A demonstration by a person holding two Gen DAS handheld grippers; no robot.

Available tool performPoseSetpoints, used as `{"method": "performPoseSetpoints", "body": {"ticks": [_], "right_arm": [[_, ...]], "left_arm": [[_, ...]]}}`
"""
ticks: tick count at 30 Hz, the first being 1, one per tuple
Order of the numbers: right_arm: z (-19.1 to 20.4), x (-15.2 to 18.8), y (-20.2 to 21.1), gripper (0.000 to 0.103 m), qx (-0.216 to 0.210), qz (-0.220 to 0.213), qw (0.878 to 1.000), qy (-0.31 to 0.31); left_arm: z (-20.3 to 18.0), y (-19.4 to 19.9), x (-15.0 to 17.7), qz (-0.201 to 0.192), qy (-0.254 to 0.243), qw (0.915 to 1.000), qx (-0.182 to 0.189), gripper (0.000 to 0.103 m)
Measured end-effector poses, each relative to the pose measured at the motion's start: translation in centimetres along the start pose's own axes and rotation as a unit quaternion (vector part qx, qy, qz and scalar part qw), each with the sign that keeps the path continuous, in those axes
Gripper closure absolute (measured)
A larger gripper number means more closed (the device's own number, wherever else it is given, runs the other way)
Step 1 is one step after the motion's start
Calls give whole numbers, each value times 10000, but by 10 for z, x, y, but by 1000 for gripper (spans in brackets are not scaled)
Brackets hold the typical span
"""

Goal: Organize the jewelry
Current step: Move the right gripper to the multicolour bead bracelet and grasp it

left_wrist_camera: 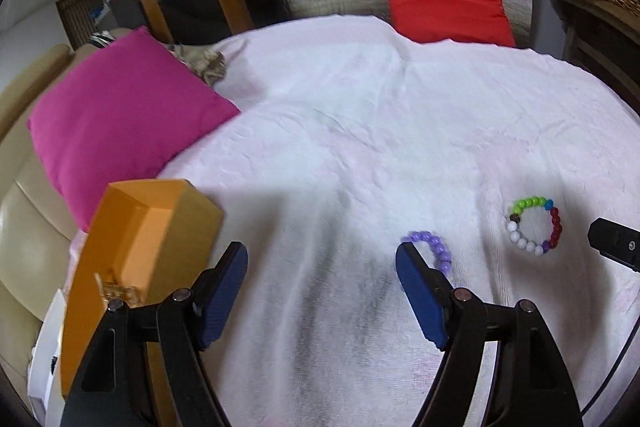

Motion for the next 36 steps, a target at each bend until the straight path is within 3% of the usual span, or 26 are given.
{"method": "performPoseSetpoints", "body": {"ticks": [6,20,25,29,36], "right_arm": [[-3,0,-13,46,119,87,9999,-74],[-4,2,-22,44,305,187,9993,-102],[-6,0,-21,43,317,158,9993,-131],[-7,-3,-25,43,451,188,9988,2],[0,-8,-44,38,782,273,9952,517]], "left_arm": [[-3,-8,3,149,14,9995,280,26],[-8,-17,7,395,34,9979,513,26],[-6,-36,11,784,24,9951,610,26],[0,-49,13,1061,28,9917,722,26],[5,-59,15,1153,-123,9892,897,26]]}}
Point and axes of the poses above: each gripper's, at about its wrist camera, not at the fingertips, and y roughly against the way its jaws point, z to its left, x to its underside, the point moved 2 cm from there along -y, roughly the way its jaws point, and after that the axes turned 4 degrees about y, right-handed, at the moved point
